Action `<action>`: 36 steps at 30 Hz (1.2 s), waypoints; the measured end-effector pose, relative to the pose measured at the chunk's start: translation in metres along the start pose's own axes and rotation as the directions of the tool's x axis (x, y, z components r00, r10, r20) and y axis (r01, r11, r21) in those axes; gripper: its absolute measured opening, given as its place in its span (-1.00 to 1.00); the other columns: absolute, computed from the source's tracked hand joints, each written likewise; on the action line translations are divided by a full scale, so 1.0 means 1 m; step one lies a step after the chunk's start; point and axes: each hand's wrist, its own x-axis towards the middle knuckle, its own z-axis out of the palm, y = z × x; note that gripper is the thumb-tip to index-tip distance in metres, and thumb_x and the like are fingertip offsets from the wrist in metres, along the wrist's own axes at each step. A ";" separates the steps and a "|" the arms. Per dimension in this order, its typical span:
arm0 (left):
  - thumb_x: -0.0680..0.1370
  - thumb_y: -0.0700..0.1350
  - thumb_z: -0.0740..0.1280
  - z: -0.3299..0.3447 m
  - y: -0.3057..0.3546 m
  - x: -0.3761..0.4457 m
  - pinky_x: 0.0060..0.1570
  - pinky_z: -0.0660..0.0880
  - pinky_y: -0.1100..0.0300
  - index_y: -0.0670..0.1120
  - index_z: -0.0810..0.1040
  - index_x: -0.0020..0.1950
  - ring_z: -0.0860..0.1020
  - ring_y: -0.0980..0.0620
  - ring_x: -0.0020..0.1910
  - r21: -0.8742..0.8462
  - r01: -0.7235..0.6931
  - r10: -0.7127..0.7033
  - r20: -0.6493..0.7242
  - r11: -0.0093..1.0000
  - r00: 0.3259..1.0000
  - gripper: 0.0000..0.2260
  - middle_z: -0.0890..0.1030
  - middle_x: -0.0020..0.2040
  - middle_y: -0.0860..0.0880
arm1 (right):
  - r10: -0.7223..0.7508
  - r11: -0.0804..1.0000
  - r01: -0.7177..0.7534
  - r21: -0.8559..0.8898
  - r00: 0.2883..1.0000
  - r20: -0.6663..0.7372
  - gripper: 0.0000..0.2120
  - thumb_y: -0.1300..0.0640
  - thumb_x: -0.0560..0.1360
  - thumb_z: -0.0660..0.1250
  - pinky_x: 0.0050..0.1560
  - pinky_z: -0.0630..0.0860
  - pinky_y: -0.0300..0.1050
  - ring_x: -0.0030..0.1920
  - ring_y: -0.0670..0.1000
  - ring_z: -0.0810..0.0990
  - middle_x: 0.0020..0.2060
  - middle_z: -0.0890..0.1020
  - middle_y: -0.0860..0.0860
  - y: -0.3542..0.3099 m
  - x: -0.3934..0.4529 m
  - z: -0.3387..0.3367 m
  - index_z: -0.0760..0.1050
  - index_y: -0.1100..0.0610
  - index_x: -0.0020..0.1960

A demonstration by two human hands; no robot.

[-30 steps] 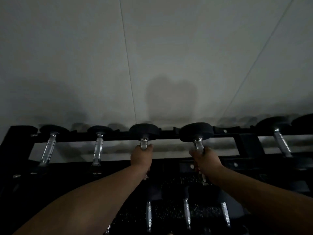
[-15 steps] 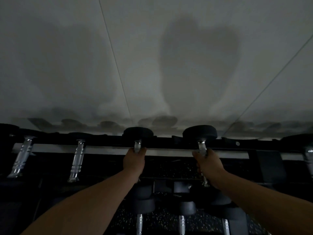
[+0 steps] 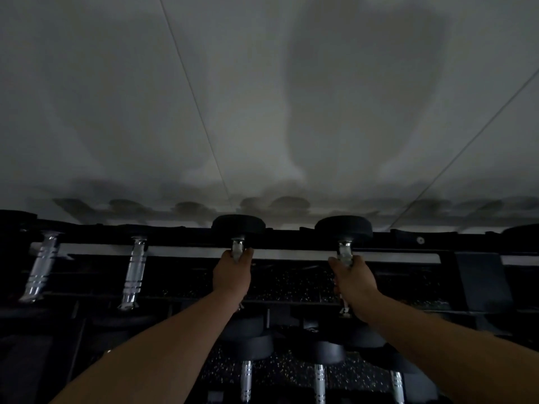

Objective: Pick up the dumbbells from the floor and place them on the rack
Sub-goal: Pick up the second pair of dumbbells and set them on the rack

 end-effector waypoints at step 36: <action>0.44 0.04 0.50 0.005 -0.002 -0.126 0.42 0.22 -0.20 -0.17 0.37 0.42 0.27 -0.27 0.44 0.576 -0.639 0.650 0.229 0.510 0.725 -0.35 0.37 0.42 -0.26 | -0.334 0.910 0.312 -0.272 0.942 -0.037 -0.55 -0.11 0.50 0.37 0.14 0.47 -0.13 0.14 0.04 0.55 0.16 0.57 0.07 0.052 -0.120 -0.038 0.44 0.07 0.31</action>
